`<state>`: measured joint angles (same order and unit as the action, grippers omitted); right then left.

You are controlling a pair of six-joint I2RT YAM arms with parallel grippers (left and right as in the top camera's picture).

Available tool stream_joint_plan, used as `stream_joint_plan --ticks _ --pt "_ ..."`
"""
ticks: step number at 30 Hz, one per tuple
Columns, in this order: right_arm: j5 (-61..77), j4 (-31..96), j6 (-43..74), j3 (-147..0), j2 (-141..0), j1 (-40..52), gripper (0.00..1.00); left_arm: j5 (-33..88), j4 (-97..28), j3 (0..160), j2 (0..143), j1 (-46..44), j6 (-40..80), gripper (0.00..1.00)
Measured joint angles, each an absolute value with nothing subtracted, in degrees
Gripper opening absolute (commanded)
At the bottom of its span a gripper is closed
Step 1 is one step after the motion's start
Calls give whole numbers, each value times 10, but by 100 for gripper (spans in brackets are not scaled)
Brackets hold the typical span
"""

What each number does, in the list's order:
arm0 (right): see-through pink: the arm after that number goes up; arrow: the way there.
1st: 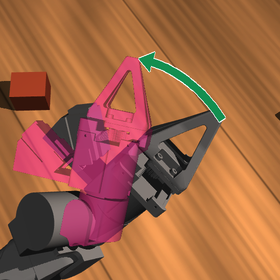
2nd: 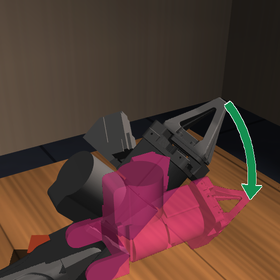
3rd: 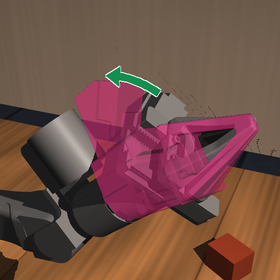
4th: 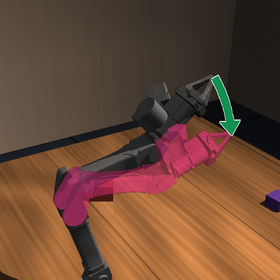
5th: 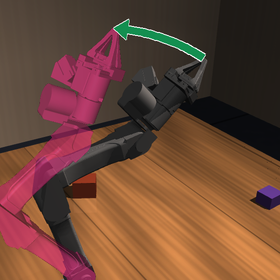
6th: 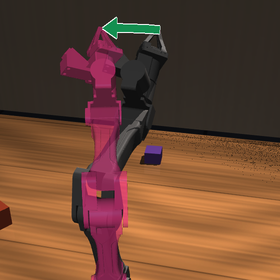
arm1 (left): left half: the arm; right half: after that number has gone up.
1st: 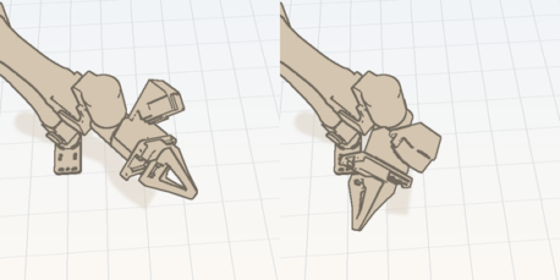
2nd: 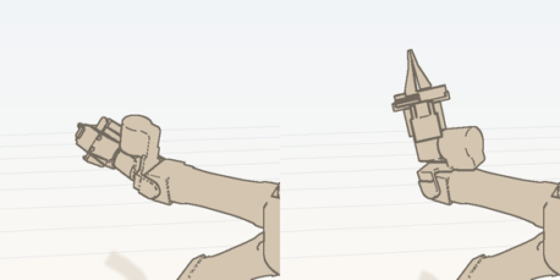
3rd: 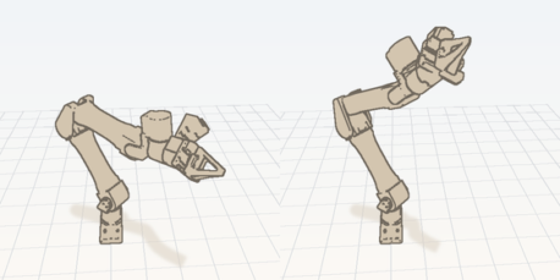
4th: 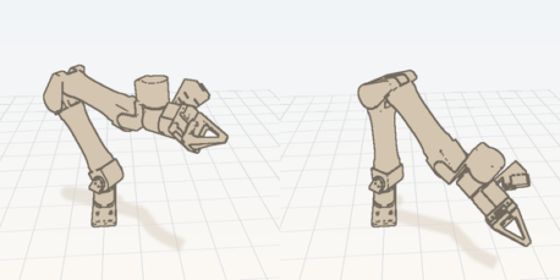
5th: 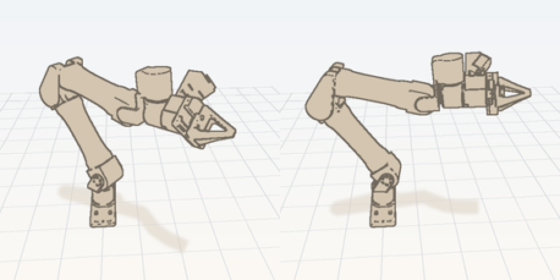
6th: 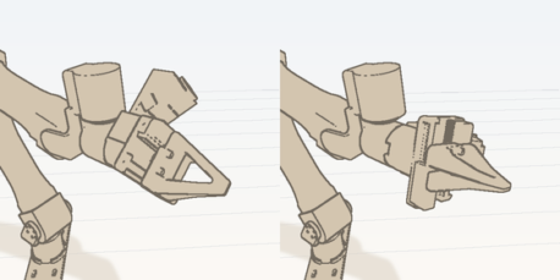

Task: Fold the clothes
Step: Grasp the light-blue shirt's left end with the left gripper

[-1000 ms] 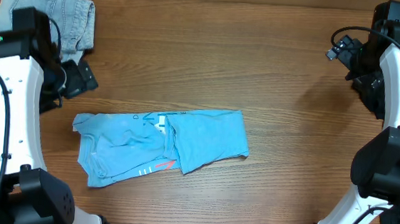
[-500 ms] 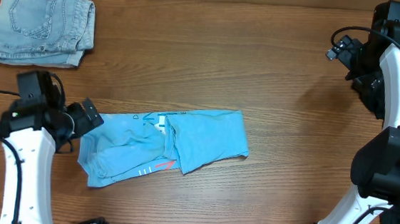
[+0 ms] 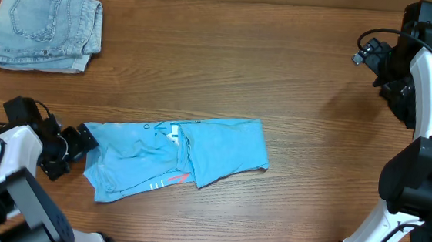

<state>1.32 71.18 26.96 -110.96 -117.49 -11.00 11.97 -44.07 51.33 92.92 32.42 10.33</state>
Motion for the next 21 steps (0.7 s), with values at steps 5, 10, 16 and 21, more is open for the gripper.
stream_joint_plan --ticks 5,10,16,21 --pt "13 712 269 -1110 -1175 -110 100 183 -440 521 968 327 27 100" --pt "13 712 269 -1110 -1175 -110 100 211 -441 534 985 328 -4 95" --pt "13 712 269 -1110 -1175 -110 100 235 -456 546 1004 328 -22 80" --pt "13 711 269 -1110 -1175 -110 100 229 -482 547 1008 312 -5 82"
